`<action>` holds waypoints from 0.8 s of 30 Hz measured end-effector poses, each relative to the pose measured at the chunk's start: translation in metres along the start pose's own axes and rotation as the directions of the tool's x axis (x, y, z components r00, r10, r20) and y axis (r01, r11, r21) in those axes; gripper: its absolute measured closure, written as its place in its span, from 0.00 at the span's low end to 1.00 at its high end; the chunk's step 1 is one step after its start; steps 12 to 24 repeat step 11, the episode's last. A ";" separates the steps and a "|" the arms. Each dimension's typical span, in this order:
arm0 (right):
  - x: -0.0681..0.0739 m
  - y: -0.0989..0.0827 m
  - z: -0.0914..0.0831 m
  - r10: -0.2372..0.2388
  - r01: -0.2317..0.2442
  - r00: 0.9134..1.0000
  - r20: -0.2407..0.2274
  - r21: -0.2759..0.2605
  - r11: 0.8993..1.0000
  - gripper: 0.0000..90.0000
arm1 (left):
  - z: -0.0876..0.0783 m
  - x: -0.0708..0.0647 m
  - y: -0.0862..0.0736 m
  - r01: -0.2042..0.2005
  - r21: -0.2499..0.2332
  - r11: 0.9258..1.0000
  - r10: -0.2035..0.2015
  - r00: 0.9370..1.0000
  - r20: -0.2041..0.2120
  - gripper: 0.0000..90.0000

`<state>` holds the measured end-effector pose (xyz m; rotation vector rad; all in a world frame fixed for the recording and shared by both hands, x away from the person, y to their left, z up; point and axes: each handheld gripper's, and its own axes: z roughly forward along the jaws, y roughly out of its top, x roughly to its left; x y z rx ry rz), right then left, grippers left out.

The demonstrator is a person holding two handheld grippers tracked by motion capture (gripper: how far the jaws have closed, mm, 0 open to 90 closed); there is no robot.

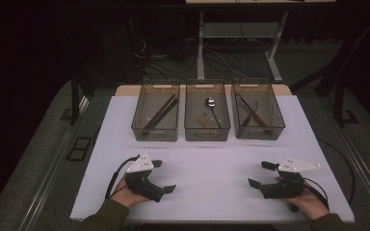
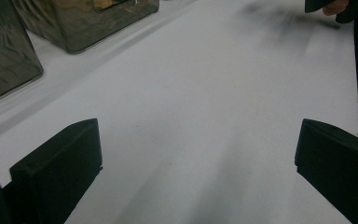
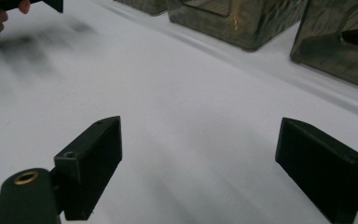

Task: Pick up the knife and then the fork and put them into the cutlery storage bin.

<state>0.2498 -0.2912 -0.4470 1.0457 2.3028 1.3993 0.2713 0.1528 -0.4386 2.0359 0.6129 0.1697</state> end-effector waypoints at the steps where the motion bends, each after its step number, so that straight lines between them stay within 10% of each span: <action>1: 0.000 -0.001 0.000 -0.006 0.006 1.000 0.001 0.004 1.000 0.16 | 0.000 0.000 0.000 0.000 0.000 1.000 0.000 1.000 -0.001 0.00; 24: -0.003 -0.002 0.000 0.002 -0.002 1.000 -0.002 0.013 1.000 0.16 | 0.000 0.000 0.000 -0.001 0.002 1.000 0.001 1.000 -0.003 0.00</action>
